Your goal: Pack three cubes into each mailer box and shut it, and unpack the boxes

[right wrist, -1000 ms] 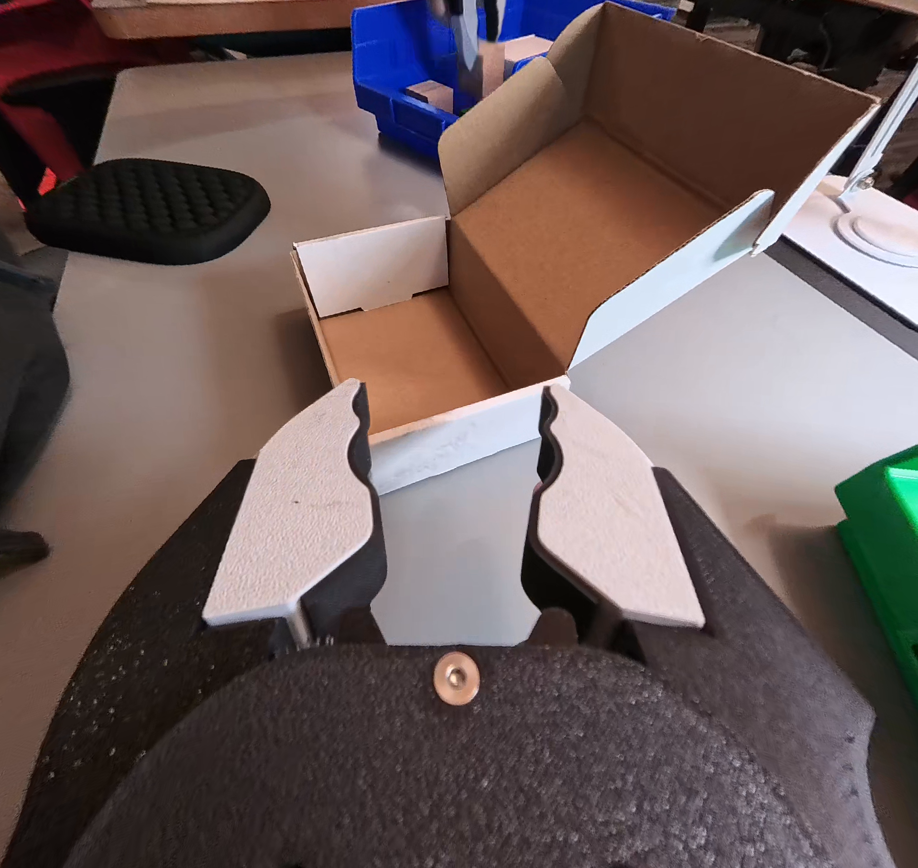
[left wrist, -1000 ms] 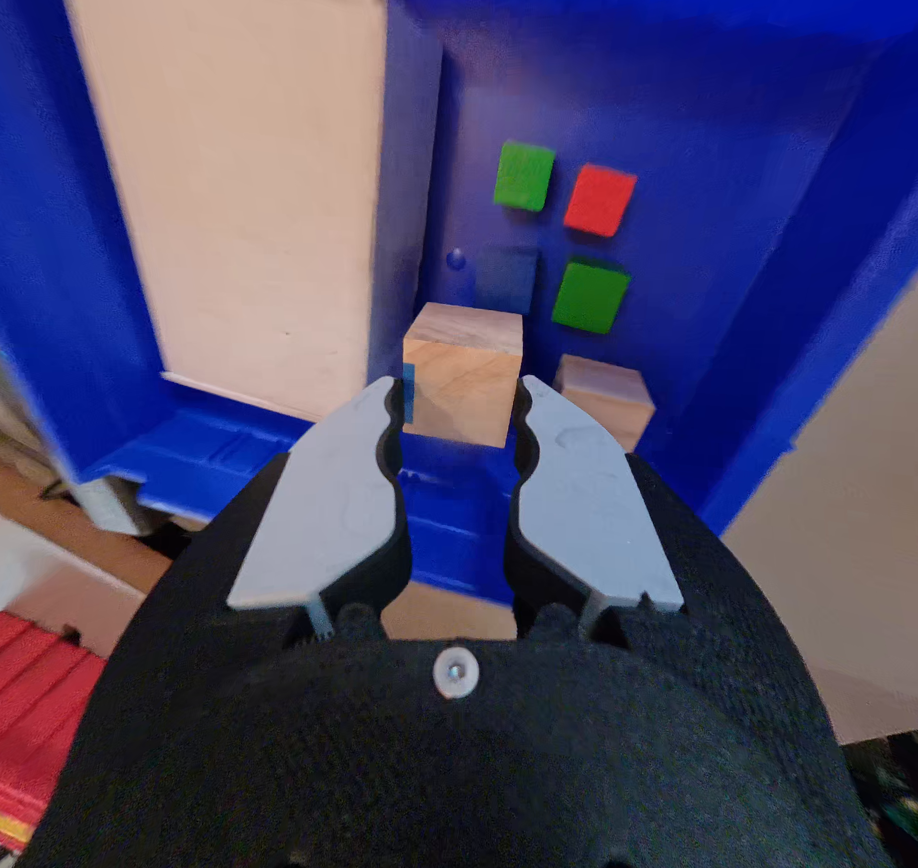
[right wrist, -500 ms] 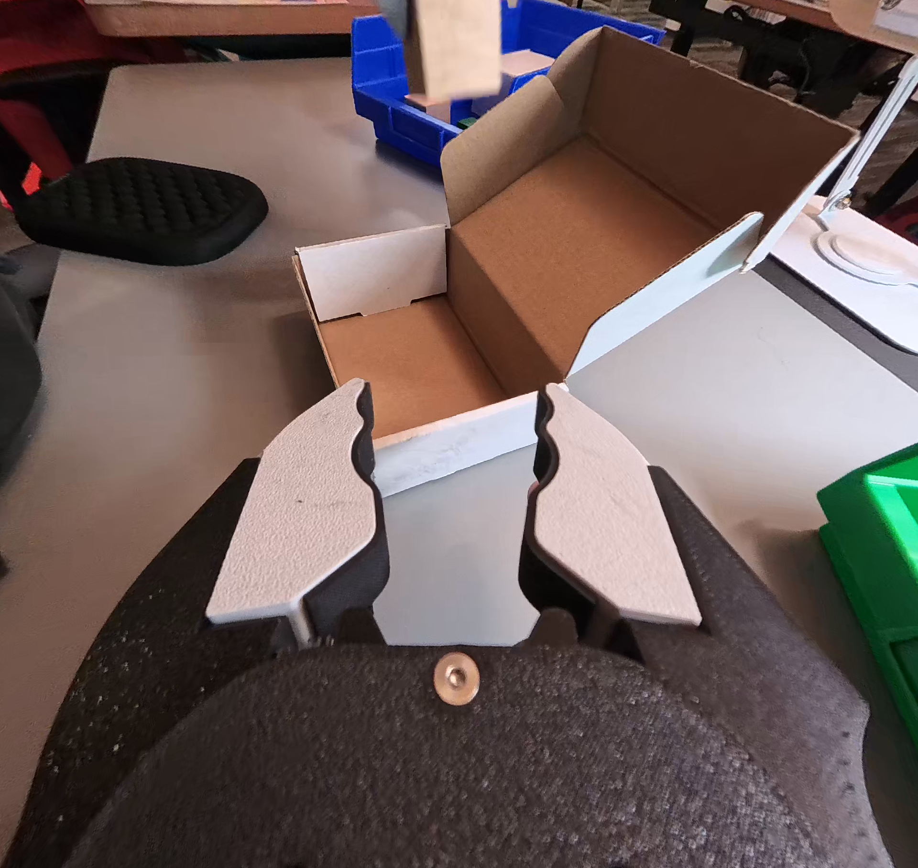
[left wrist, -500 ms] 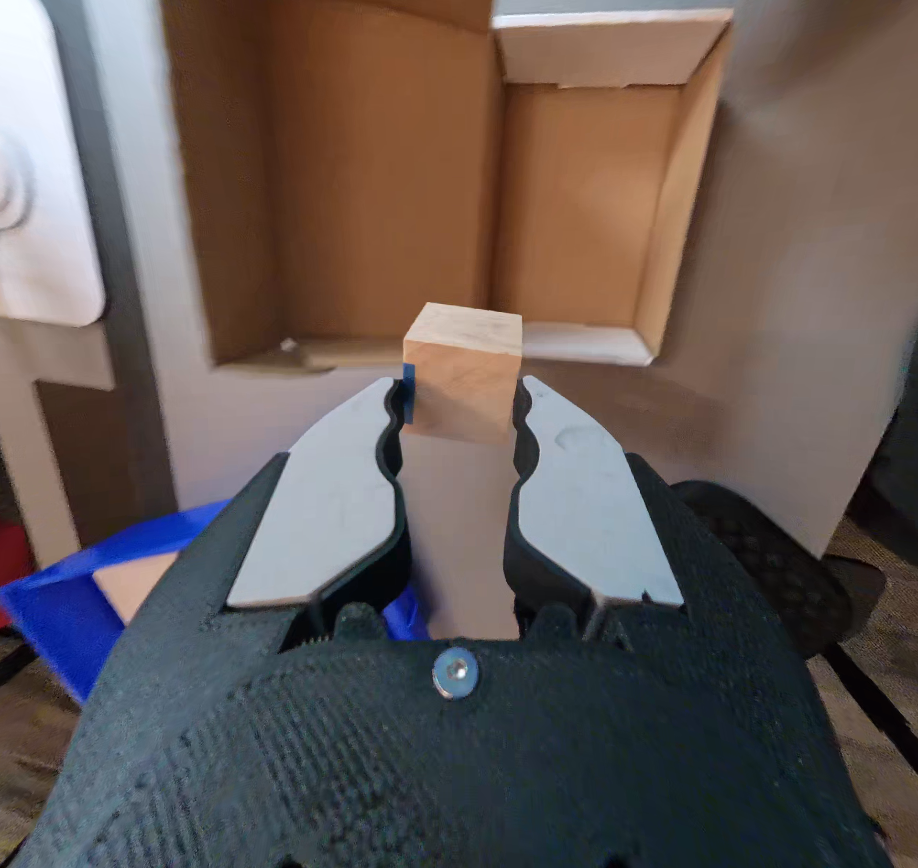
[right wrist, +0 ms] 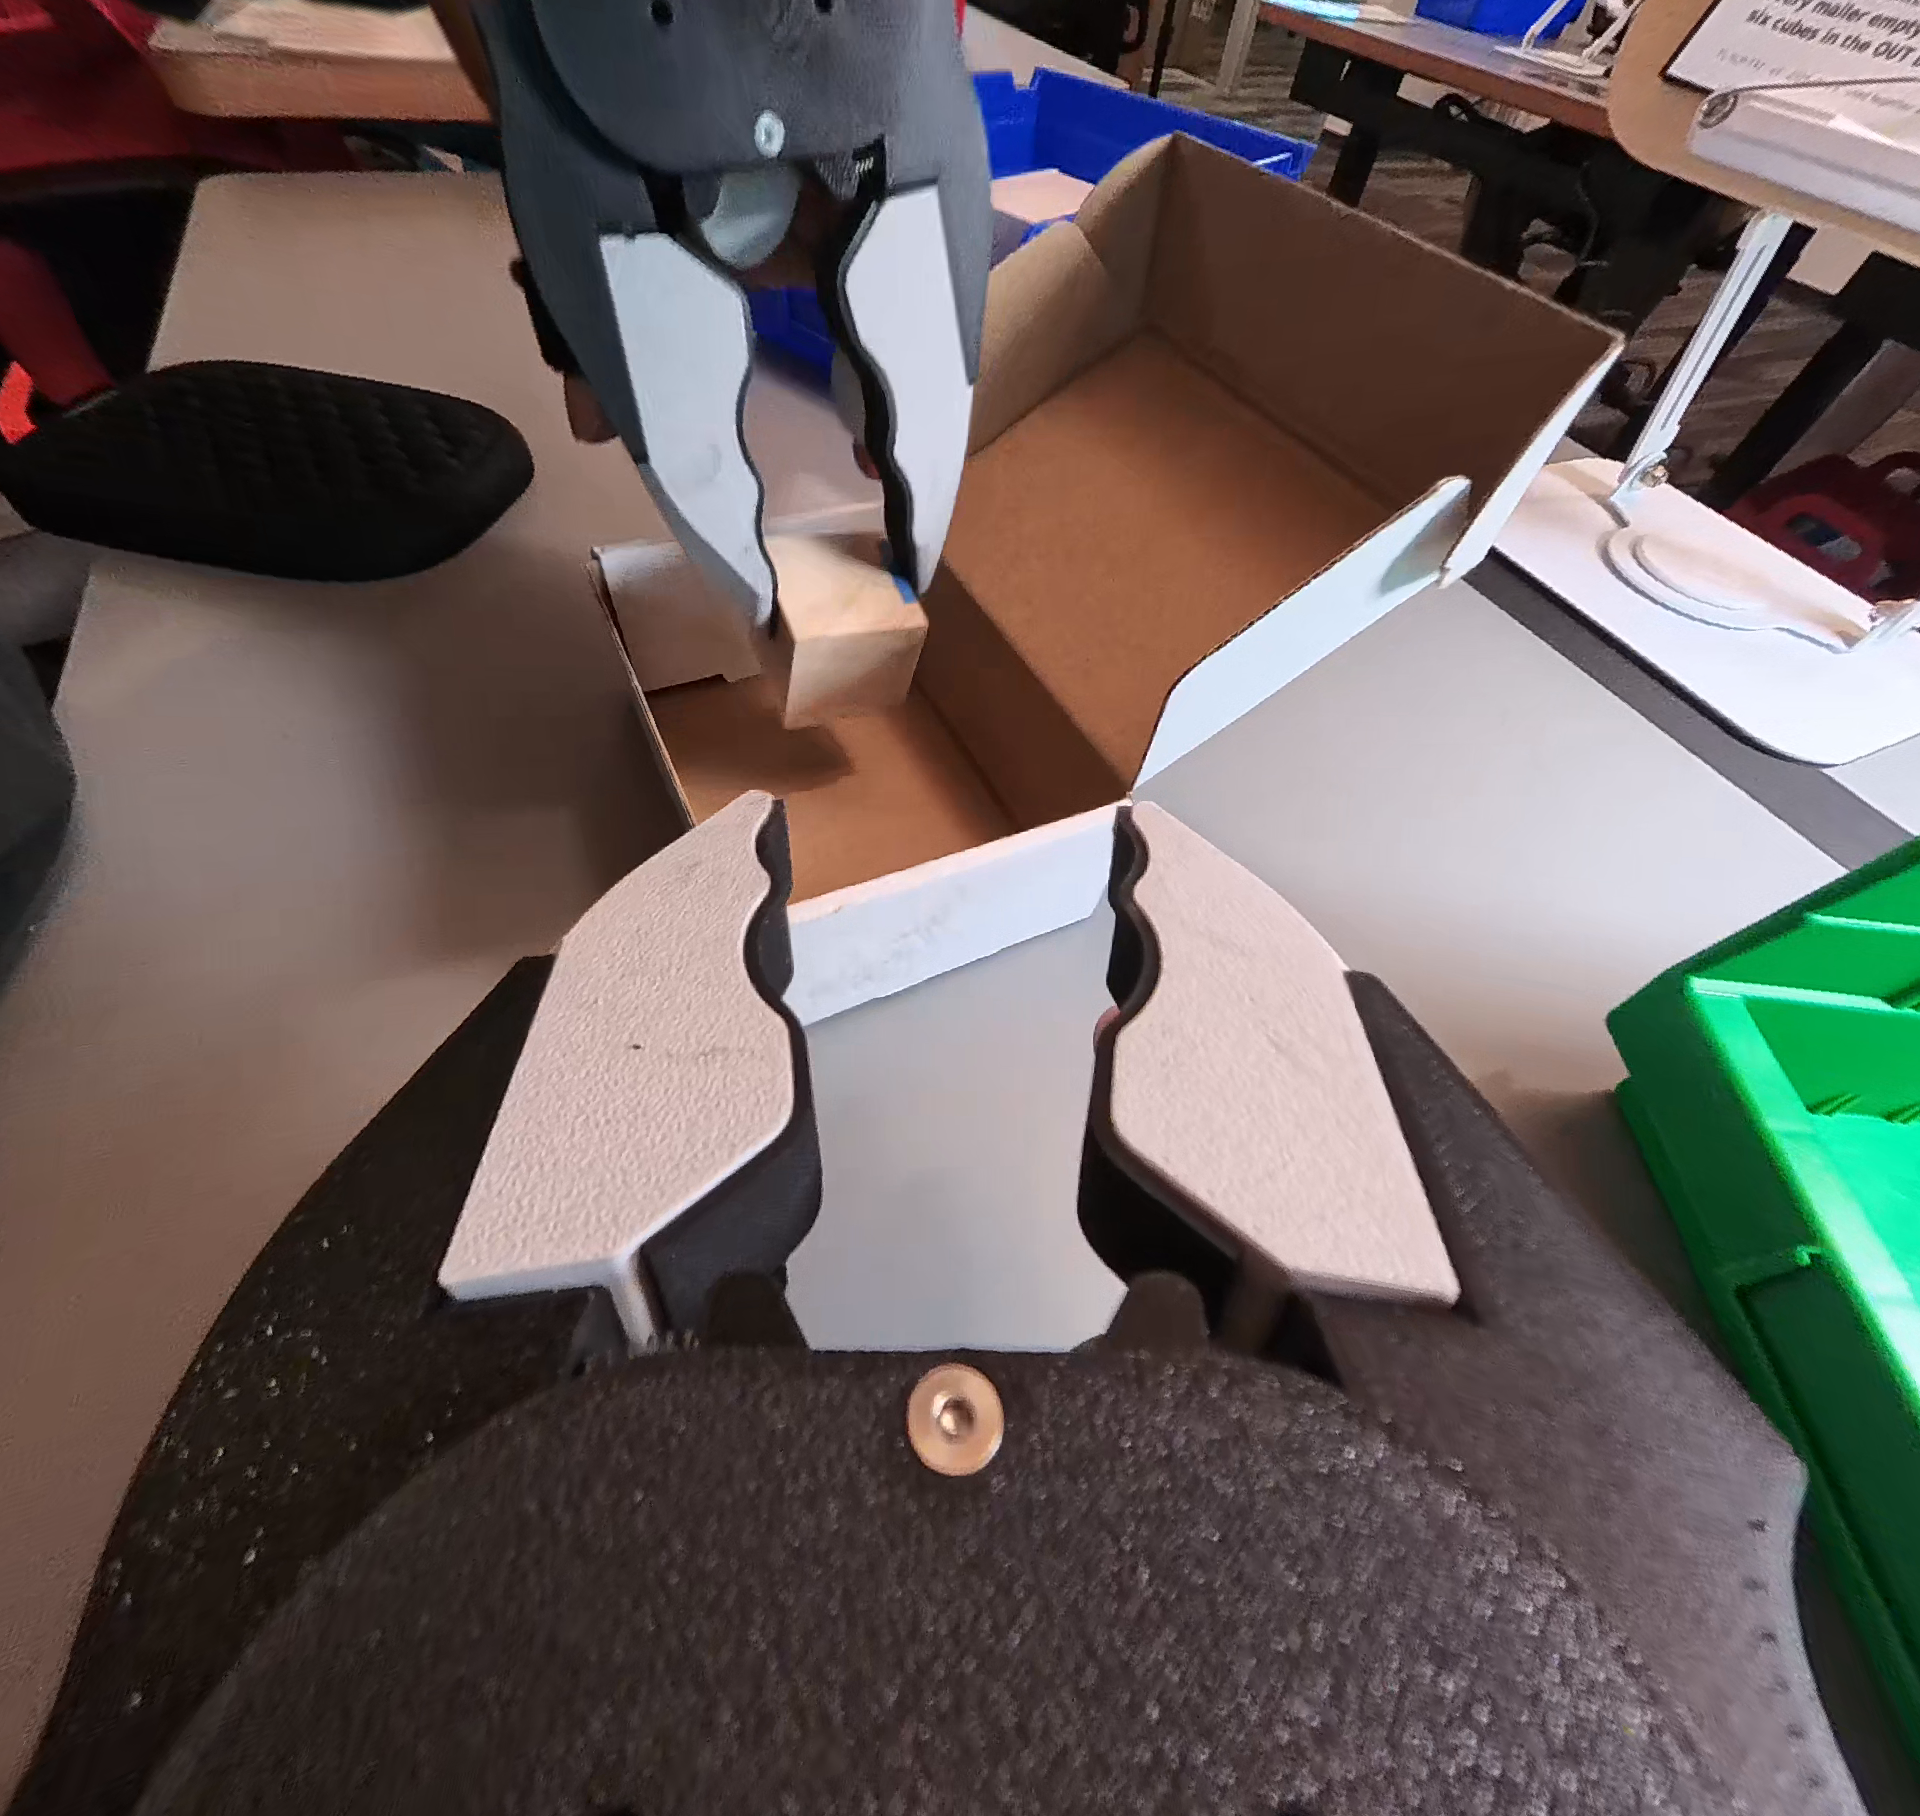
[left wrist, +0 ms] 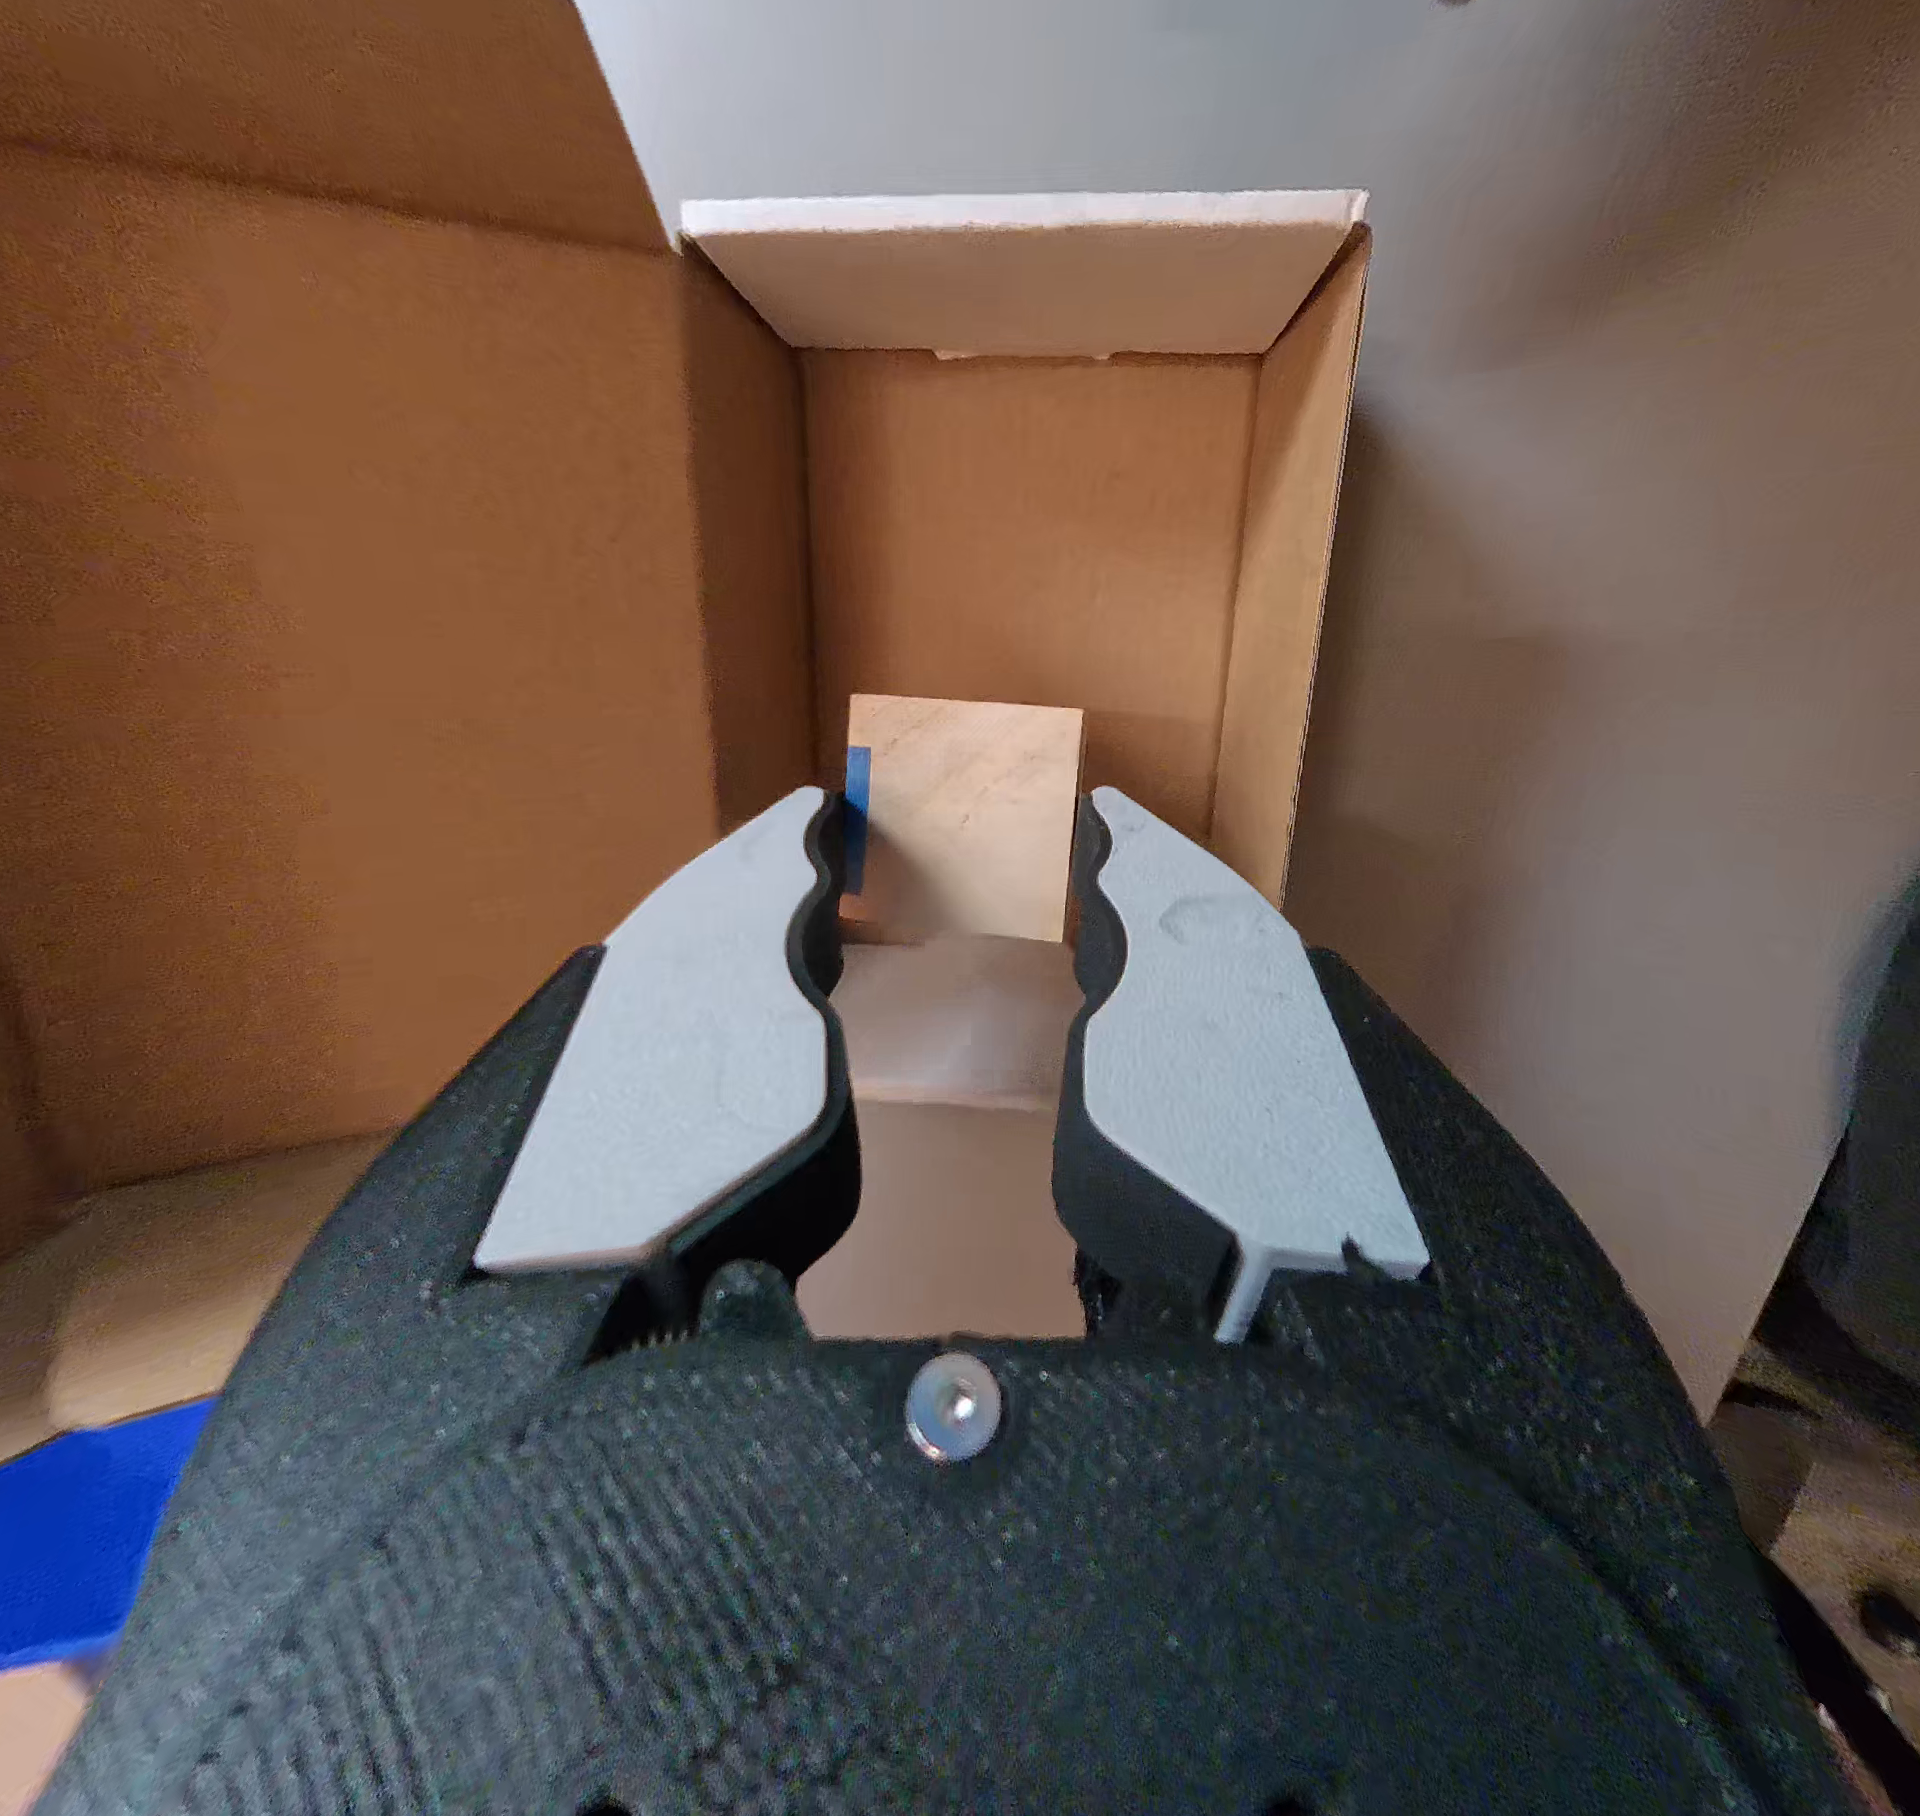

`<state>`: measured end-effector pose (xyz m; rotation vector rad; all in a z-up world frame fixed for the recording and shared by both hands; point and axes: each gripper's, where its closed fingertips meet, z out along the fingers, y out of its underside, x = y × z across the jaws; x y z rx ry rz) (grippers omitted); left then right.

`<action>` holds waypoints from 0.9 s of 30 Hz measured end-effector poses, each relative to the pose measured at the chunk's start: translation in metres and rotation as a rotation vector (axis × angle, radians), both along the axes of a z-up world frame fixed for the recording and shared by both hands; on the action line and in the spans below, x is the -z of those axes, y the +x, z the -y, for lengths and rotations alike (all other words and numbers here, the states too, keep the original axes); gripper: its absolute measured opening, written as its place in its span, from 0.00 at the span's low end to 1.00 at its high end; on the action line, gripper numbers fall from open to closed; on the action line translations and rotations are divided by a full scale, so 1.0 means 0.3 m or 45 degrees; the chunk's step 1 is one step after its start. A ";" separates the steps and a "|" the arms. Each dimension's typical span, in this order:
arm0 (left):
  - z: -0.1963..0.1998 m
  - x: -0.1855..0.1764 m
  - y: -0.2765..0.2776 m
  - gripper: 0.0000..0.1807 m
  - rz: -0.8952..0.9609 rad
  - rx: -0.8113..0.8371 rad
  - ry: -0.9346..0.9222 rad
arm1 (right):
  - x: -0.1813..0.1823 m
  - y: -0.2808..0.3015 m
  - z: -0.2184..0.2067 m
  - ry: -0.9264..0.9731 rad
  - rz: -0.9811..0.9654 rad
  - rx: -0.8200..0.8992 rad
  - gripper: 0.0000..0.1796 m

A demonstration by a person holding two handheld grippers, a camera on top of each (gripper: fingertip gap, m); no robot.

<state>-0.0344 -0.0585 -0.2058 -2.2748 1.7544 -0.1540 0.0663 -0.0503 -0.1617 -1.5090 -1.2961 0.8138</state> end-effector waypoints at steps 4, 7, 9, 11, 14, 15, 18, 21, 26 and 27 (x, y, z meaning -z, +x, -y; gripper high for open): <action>0.016 0.059 -0.030 0.23 -0.017 -0.030 0.023 | -0.005 0.001 0.000 0.004 -0.011 0.003 0.32; 0.021 0.075 -0.051 0.23 -0.024 -0.037 0.052 | 0.002 -0.003 0.001 -0.005 -0.006 -0.002 0.32; 0.023 0.081 -0.058 0.23 -0.025 -0.038 0.067 | 0.008 -0.005 0.000 -0.006 0.001 -0.001 0.32; 0.025 0.089 -0.067 0.23 -0.046 -0.023 0.086 | 0.011 -0.006 -0.002 -0.012 0.002 0.000 0.32; 0.022 0.087 -0.067 0.23 -0.049 -0.013 0.116 | 0.016 -0.005 -0.005 -0.021 0.003 0.004 0.32; 0.021 0.084 -0.068 0.24 -0.054 -0.008 0.131 | 0.018 -0.005 -0.006 -0.024 0.005 0.006 0.32; 0.028 0.072 -0.065 0.26 -0.058 0.024 0.147 | 0.023 -0.006 -0.008 -0.032 0.009 0.004 0.32; 0.036 0.071 -0.061 0.27 -0.050 0.034 0.121 | 0.028 -0.009 -0.006 -0.038 0.014 -0.001 0.32; 0.029 0.067 -0.065 0.18 -0.075 0.047 0.119 | 0.031 -0.008 -0.004 -0.037 0.018 -0.004 0.32; 0.033 0.064 -0.065 0.16 -0.079 0.054 0.117 | 0.030 -0.008 -0.004 -0.037 0.017 -0.004 0.32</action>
